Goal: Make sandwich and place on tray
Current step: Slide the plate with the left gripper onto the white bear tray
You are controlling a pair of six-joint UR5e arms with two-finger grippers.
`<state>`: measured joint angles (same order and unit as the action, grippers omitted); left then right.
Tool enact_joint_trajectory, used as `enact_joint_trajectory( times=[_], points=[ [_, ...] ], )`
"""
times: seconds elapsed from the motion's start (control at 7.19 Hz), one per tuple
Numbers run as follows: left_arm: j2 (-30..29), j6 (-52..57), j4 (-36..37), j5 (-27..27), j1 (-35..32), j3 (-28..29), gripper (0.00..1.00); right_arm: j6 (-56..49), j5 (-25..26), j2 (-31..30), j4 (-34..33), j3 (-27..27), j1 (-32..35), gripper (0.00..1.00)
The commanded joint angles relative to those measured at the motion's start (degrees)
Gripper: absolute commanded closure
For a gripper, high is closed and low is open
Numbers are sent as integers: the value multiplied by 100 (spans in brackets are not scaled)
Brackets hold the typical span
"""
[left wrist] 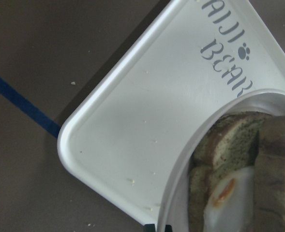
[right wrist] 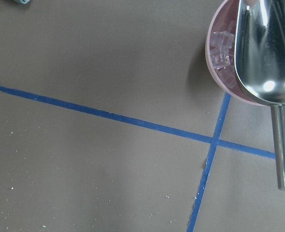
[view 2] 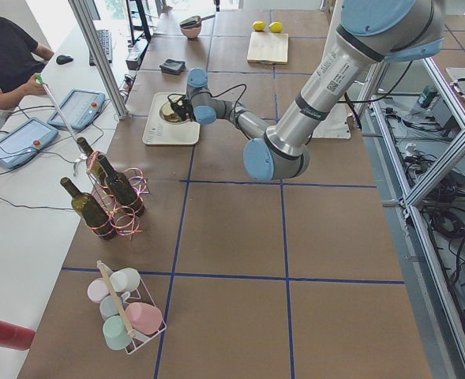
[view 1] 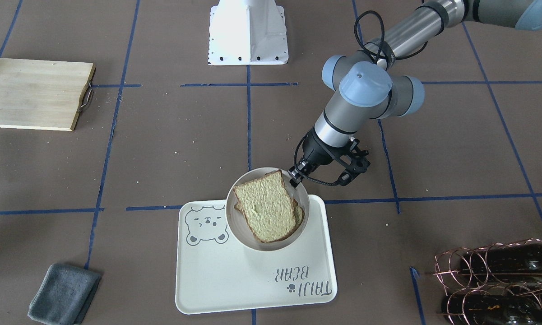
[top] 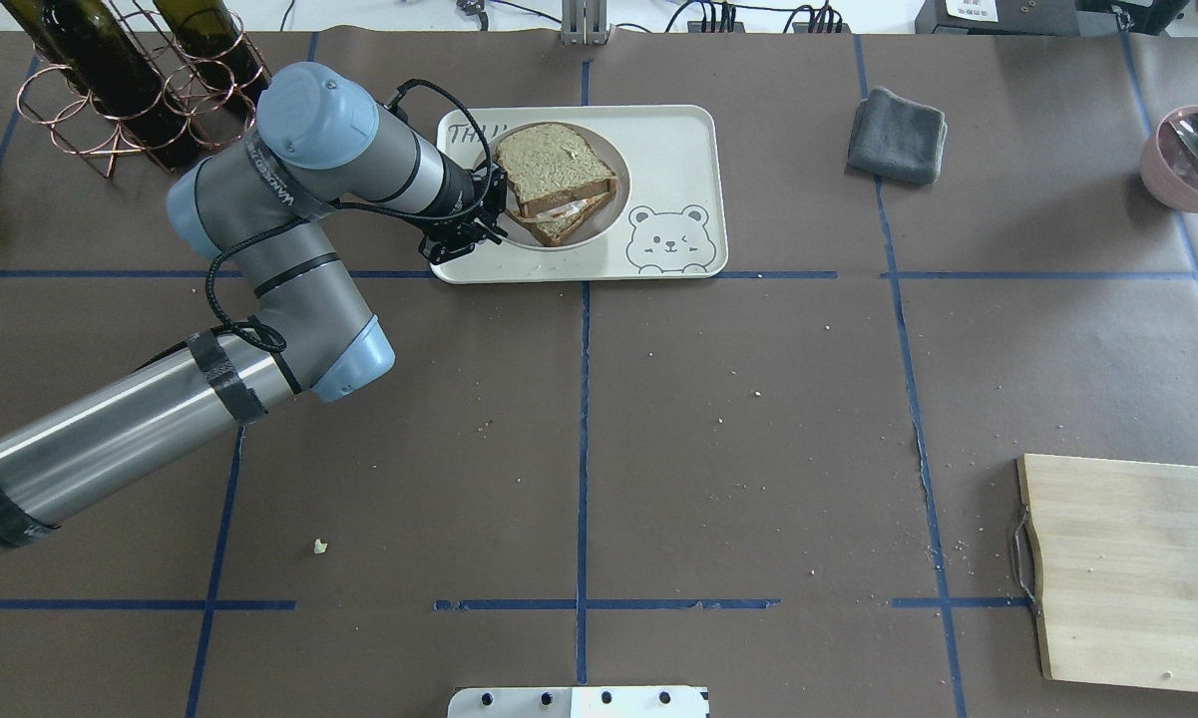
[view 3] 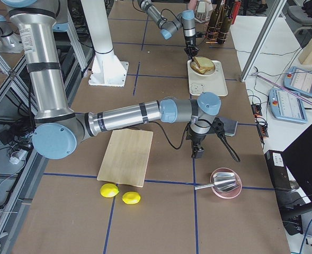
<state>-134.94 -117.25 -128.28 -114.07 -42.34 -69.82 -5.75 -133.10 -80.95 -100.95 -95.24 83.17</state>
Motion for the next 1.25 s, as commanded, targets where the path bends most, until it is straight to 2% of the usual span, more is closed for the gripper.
enact_joint_trajectory(
  times=[0.0,0.14,0.56,0.7,0.83,0.97,1.11],
  points=[
    [-540,-542,-293,104,15,827,100,108,12,-79,14,-57,94,0],
    [-655,-666,-503,331,67,1091,100,135,21,-62,14,-152,138,0],
    [-665,-667,-575,377,173,1146,100,381,-5,-88,6,-136,138,0],
    [-639,-528,-645,385,182,1129,38,381,-5,-88,6,-136,138,0],
    [-552,-222,-654,490,243,1051,0,381,-5,-88,6,-136,138,0],
    [-203,164,-628,491,209,536,0,381,-14,-88,6,-136,138,0],
    [323,394,-584,500,182,-295,0,381,-14,-88,6,-136,138,0]
  ],
)
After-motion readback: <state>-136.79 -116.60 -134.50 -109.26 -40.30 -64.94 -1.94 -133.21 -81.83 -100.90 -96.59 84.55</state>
